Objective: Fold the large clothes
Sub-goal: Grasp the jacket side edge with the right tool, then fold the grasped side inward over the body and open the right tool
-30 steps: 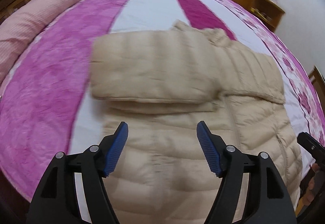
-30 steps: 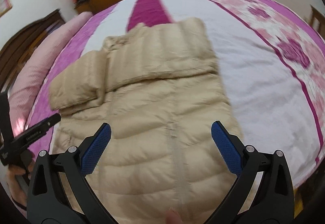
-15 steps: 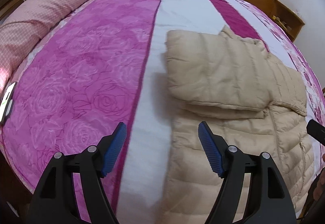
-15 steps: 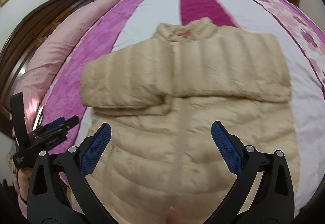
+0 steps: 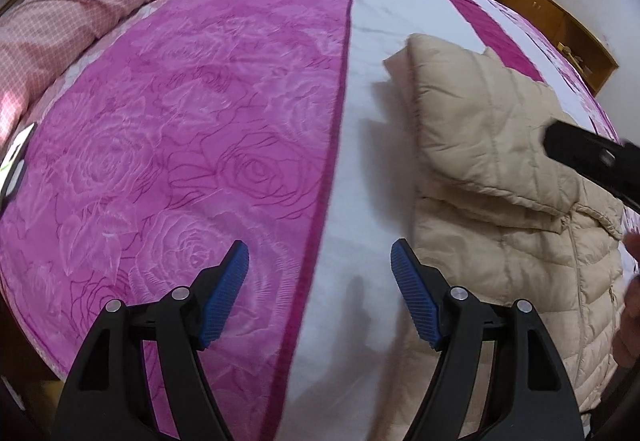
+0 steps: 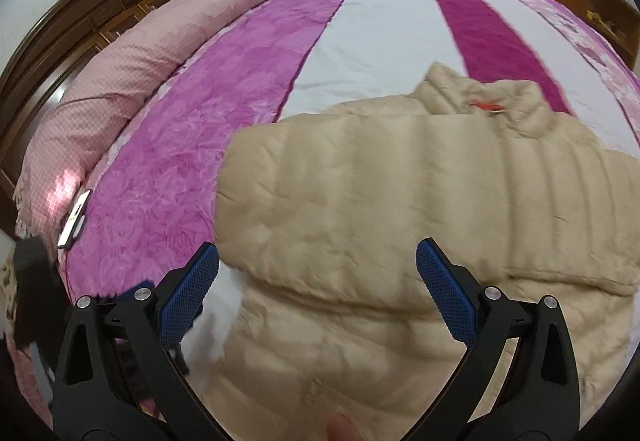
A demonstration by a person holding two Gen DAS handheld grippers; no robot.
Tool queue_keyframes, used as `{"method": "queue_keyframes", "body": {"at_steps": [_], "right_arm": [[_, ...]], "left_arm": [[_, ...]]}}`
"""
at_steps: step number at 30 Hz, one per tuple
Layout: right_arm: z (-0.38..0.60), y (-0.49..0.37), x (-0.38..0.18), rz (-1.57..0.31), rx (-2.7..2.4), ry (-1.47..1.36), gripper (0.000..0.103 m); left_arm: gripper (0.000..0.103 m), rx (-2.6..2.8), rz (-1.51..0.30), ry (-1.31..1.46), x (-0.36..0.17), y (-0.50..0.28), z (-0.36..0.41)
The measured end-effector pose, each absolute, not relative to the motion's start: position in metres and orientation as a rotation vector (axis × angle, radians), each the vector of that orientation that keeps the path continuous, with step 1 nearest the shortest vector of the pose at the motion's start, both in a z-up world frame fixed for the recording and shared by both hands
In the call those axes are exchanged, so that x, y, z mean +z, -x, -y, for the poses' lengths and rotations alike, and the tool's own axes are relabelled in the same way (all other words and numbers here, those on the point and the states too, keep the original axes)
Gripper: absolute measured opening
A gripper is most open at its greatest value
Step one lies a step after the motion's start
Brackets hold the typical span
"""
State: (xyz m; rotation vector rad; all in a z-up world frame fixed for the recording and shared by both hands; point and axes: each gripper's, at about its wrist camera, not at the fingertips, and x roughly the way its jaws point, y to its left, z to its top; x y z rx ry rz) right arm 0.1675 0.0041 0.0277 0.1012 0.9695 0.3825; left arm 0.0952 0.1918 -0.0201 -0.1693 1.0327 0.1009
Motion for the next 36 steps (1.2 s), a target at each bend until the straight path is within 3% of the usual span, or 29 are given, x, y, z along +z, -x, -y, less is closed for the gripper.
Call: {"method": "queue_keyframes", "body": {"at_steps": [5, 8, 14, 16, 19, 36], "right_arm": [[-0.019, -0.181, 0.005, -0.989, 0.355, -0.112, 0.098], [-0.02, -0.186, -0.009, -1.0, 0.334, -0.107, 0.089], [-0.007, -0.186, -0.019, -1.034, 0.354, -0.199, 0.053], [0.002, -0.185, -0.021, -1.044, 0.346, -0.245, 0.032], [0.017, -0.184, -0.016, -1.044, 0.336, -0.289, 0.013], [0.167, -0.123, 0.072, -0.82, 0.273, -0.408, 0.008]], "left_arm": [[0.072, 0.126, -1.049, 0.177, -0.027, -0.097, -0.203], [0.072, 0.121, -1.052, 0.19, -0.028, -0.101, -0.206], [0.072, 0.12, -1.017, 0.178, -0.021, -0.099, -0.2], [0.072, 0.119, -1.012, 0.165, -0.019, -0.099, -0.196], [0.072, 0.114, -1.006, 0.168, -0.014, -0.099, -0.193], [0.072, 0.022, -0.923, 0.118, 0.032, -0.099, -0.143]]}}
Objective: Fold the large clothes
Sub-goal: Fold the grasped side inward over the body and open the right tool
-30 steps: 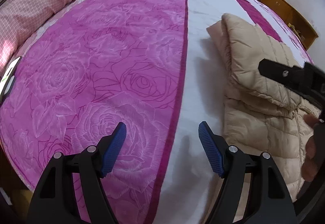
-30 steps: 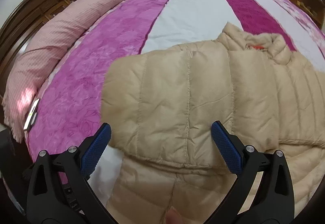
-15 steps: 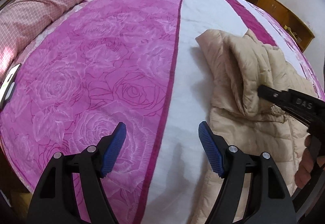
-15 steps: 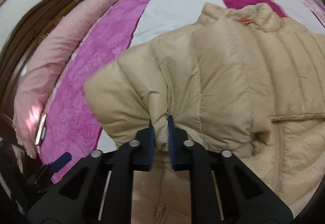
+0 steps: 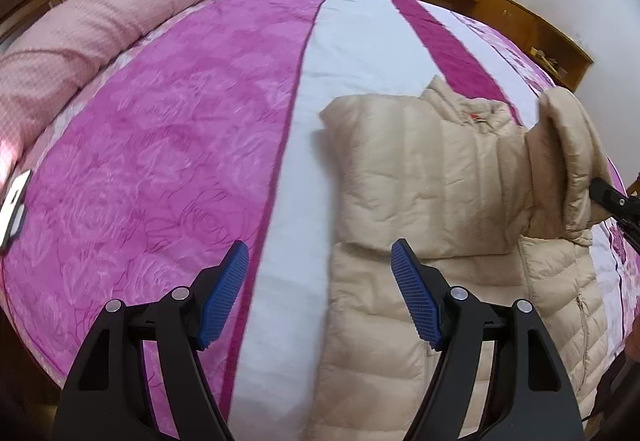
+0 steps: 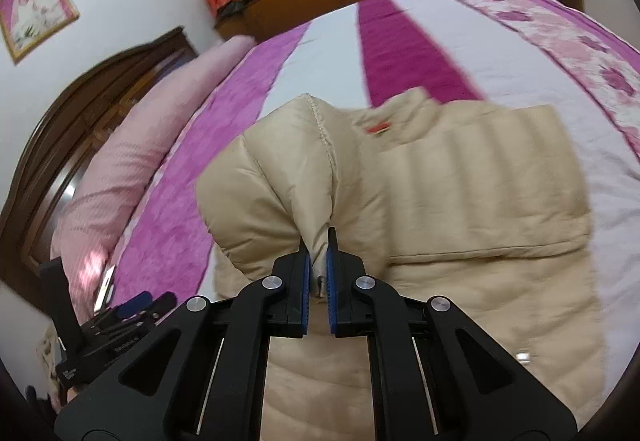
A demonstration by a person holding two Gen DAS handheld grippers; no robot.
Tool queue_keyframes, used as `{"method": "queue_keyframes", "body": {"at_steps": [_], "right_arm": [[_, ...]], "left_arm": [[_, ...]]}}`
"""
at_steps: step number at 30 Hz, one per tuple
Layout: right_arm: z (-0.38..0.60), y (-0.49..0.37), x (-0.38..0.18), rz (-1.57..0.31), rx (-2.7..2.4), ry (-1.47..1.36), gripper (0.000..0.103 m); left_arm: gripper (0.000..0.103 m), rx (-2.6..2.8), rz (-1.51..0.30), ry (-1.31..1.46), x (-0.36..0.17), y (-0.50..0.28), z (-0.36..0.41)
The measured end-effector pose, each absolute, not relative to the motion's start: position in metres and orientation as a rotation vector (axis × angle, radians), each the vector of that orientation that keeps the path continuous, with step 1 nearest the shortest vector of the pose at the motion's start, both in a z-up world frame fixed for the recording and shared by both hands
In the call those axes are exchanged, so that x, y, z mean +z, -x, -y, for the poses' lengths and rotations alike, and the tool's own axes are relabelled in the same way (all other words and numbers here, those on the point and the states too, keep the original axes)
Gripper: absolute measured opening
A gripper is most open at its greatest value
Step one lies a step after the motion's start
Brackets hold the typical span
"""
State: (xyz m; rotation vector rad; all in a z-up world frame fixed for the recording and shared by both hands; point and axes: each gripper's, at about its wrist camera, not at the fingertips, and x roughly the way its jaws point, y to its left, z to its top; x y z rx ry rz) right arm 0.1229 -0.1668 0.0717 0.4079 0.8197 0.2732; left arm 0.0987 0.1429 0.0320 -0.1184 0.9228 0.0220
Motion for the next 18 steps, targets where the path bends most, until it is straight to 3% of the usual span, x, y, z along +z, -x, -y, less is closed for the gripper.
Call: {"method": "queue_keyframes", "body": {"at_steps": [11, 18], "right_arm": [[0.248, -0.114, 0.05, -0.844, 0.129, -0.453, 0.008], [0.283, -0.11, 0.033, -0.858, 0.036, -0.484, 0.022]], "left_arm": [[0.072, 0.005, -0.918, 0.126, 0.034, -0.109, -0.126], [0.072, -0.022, -0.924, 0.131, 0.028, -0.113, -0.111]]}}
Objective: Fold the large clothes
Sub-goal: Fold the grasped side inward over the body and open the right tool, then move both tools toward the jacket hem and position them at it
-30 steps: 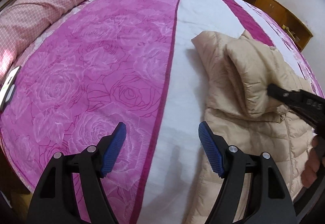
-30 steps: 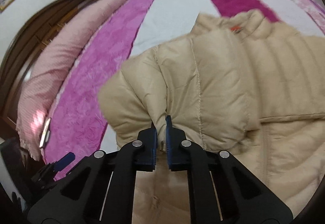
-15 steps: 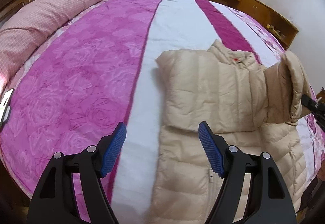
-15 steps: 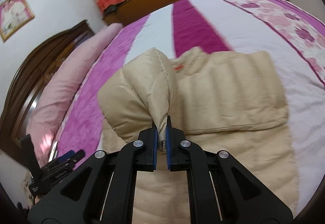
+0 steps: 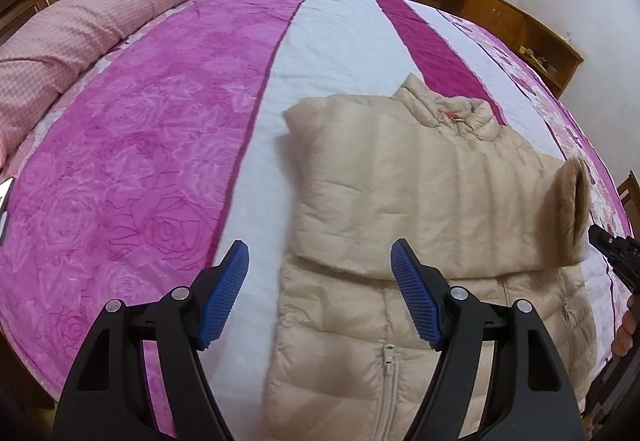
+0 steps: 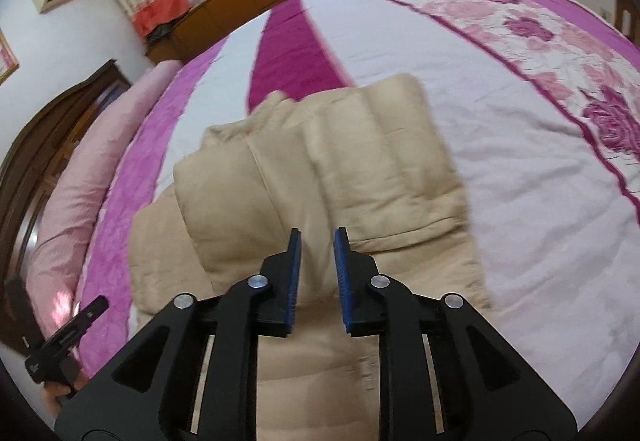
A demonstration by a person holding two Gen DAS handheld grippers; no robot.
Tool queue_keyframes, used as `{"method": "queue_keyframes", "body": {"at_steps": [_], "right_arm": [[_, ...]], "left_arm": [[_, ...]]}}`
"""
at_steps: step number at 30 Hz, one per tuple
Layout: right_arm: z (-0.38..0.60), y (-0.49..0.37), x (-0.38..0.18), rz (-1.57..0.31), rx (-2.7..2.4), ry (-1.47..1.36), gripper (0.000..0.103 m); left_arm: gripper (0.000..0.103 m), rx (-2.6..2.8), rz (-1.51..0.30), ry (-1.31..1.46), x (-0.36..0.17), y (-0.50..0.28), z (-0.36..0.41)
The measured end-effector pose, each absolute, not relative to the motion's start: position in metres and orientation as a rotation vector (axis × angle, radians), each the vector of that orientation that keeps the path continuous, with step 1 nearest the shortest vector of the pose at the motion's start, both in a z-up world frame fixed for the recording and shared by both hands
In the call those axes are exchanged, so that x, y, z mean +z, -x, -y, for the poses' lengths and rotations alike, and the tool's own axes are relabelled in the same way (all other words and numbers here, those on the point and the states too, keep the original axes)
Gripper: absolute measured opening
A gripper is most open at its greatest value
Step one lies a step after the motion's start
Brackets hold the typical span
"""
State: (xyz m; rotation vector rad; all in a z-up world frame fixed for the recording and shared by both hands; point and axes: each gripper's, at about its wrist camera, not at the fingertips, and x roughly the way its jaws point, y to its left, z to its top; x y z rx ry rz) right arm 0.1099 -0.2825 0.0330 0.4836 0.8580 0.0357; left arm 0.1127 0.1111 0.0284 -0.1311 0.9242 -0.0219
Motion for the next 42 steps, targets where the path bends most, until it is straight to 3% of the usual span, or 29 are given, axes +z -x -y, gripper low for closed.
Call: {"method": "queue_keyframes", "body": {"at_steps": [3, 9, 12, 16, 24, 35, 42], "right_arm": [[0.302, -0.101, 0.036, -0.827, -0.034, -0.485, 0.035], [0.308, -0.079, 0.049, -0.842, 0.059, -0.581, 0.047], [0.276, -0.076, 0.062, -0.854, 0.1, -0.462, 0.063], [0.233, -0.084, 0.061, -0.852, 0.125, -0.319, 0.073], [0.205, -0.116, 0.02, -0.906, 0.055, -0.177, 0.074], [0.292, -0.114, 0.026, -0.841, -0.123, -0.263, 0.074], [0.339, -0.129, 0.002, -0.874, -0.219, -0.319, 0.074]], "left_arm": [[0.072, -0.046, -0.916, 0.123, 0.027, -0.114, -0.101], [0.072, -0.095, -0.905, 0.108, 0.026, -0.117, -0.077], [0.072, -0.103, -0.906, 0.092, 0.025, -0.12, -0.069], [0.072, -0.113, -0.912, 0.096, 0.024, -0.121, -0.061], [0.072, -0.122, -0.899, 0.074, 0.024, -0.122, -0.049], [0.072, -0.113, -0.905, 0.045, 0.01, -0.135, -0.044], [0.072, -0.076, -0.964, 0.012, -0.019, -0.158, -0.041]]}}
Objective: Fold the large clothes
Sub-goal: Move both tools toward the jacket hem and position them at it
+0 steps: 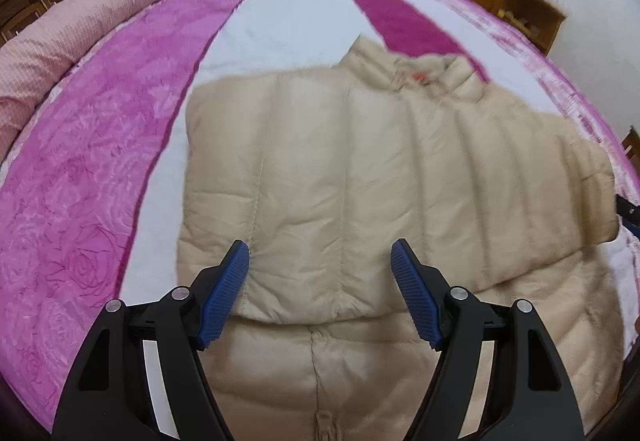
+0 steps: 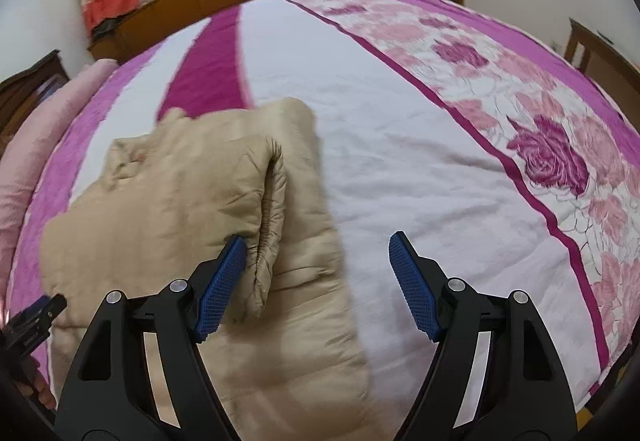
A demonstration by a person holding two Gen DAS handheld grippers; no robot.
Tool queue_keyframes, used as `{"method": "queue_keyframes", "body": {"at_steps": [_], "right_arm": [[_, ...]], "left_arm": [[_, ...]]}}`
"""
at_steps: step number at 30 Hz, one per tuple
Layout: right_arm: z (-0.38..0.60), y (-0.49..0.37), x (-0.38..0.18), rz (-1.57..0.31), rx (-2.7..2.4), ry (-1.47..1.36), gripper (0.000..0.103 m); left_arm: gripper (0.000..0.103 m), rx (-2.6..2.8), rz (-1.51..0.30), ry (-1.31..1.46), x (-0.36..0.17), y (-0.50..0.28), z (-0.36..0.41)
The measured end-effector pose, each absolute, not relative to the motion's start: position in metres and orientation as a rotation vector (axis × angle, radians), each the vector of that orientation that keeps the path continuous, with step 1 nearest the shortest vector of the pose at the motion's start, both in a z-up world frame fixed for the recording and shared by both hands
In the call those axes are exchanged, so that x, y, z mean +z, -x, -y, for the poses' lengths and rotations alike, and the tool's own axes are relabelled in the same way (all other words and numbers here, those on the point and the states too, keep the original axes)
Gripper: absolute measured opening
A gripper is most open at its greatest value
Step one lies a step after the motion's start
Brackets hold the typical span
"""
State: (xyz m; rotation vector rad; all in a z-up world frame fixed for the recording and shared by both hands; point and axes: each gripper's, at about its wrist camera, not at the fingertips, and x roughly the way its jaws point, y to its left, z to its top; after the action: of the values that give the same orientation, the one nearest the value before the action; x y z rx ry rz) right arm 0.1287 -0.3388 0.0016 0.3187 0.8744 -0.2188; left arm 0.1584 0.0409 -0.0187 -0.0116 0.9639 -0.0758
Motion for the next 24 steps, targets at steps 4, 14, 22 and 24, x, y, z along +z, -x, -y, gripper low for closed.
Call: {"method": "queue_keyframes", "body": {"at_steps": [4, 14, 22, 24], "right_arm": [[0.363, -0.141, -0.025, -0.924, -0.274, -0.347, 0.074], [0.377, -0.128, -0.015, -0.906, -0.2, -0.409, 0.074], [0.376, -0.072, 0.019, -0.912, -0.1, -0.416, 0.075], [0.372, -0.056, 0.023, -0.918, -0.066, -0.412, 0.076]], "left_arm": [[0.072, -0.055, -0.968, 0.014, -0.028, -0.169, -0.042], [0.072, -0.068, -0.959, 0.013, 0.0, -0.152, -0.047], [0.072, -0.07, -0.929, 0.021, 0.024, -0.1, -0.061], [0.072, -0.072, -0.939, 0.046, 0.023, -0.086, -0.065]]}}
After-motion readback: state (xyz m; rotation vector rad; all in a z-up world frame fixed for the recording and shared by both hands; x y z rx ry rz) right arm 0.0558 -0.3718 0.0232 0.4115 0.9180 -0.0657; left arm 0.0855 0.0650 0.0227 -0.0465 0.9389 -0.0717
